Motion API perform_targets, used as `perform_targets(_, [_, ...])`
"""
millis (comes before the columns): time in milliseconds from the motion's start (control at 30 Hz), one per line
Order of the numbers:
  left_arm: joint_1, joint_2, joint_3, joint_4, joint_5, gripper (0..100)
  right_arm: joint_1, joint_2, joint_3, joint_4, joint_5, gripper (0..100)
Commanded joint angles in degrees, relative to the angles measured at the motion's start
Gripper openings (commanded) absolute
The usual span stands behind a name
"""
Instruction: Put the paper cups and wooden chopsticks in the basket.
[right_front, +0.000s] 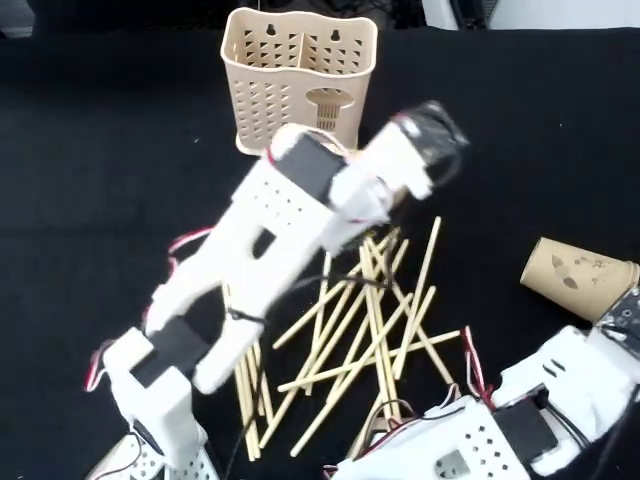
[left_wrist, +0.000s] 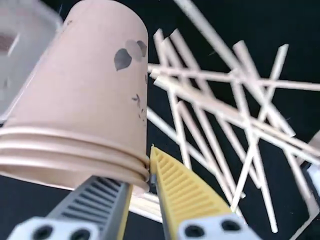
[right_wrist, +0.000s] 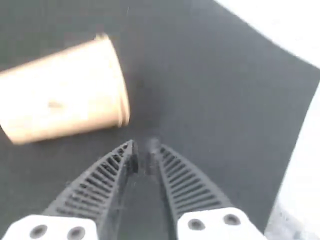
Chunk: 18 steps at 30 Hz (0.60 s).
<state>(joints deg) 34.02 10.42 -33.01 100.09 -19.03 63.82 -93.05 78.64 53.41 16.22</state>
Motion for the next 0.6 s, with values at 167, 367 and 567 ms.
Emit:
perform_targets(167, [-2.68, -12.31, 8.31, 0.62, -0.35, 3, -0.62, 7.25, -6.81, -4.22, -9.67, 14.4])
perform_targets(367, [-2.86, -19.25, 16.92, -0.44, -0.35, 3, -4.92, 36.35, -18.86, -7.12, -11.52, 14.2])
perform_targets(567, [-3.3, -24.88, 27.74, -7.47, -0.35, 3, -5.27, 62.2, -33.98, -10.64, -14.51, 14.2])
